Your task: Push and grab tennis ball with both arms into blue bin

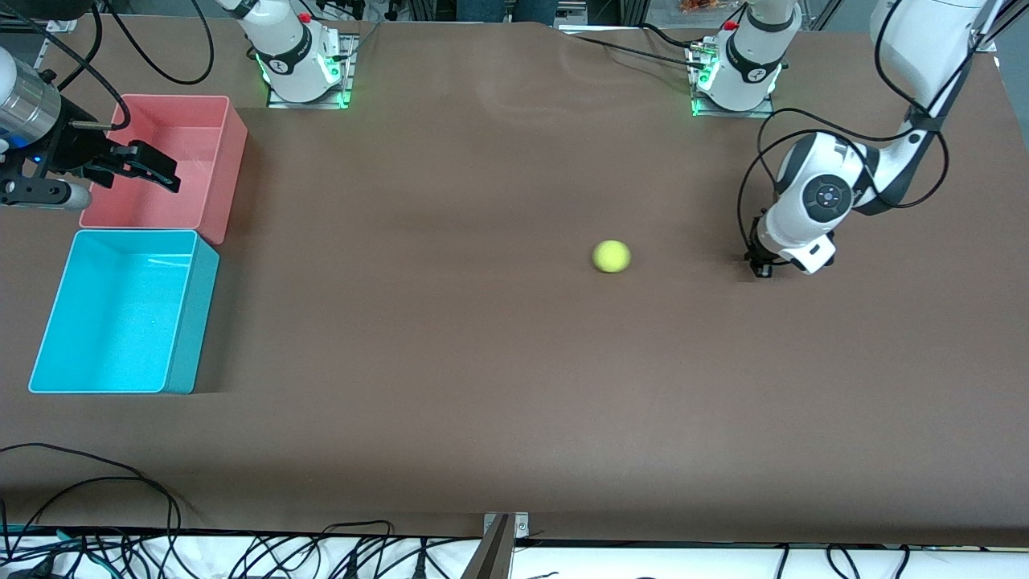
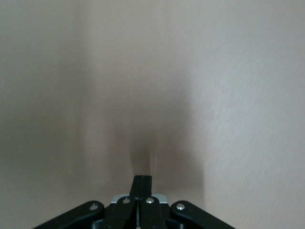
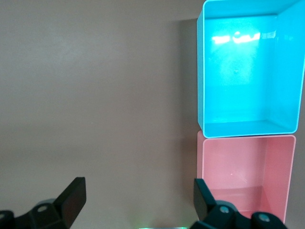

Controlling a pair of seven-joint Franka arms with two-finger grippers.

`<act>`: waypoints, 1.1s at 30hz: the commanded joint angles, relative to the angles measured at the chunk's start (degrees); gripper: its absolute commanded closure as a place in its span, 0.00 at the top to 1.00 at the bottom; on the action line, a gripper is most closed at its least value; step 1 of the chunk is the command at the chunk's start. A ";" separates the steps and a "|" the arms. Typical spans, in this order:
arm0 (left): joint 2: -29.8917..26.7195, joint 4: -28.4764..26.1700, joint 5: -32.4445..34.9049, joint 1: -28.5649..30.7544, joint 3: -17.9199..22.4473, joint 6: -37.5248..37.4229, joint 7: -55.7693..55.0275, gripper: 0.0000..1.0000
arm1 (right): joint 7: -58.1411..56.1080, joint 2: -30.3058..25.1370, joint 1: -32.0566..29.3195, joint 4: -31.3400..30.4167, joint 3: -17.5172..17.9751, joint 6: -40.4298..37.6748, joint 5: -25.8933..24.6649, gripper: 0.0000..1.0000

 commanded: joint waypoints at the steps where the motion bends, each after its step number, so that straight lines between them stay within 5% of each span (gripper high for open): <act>1: -2.09 1.88 1.98 2.97 -0.40 -1.34 6.46 0.00 | 0.60 0.64 0.02 1.58 0.24 -1.22 -0.17 1.00; 13: -2.53 11.19 0.49 6.84 -0.66 -5.64 23.08 0.00 | 0.16 0.55 0.11 1.67 0.24 -1.22 -0.17 1.00; 23: -1.38 28.76 -12.86 6.93 -0.75 -25.85 52.06 0.00 | -0.02 0.64 0.20 1.58 0.33 -1.31 -0.17 1.00; 29: -1.39 38.43 -13.75 6.84 -0.75 -37.28 67.27 0.00 | -0.10 0.64 0.20 1.58 0.33 -1.31 -0.17 1.00; 33: -1.39 43.97 -14.37 6.32 -0.84 -43.43 75.89 0.14 | -0.02 0.64 0.63 1.58 0.33 -1.31 -0.17 1.00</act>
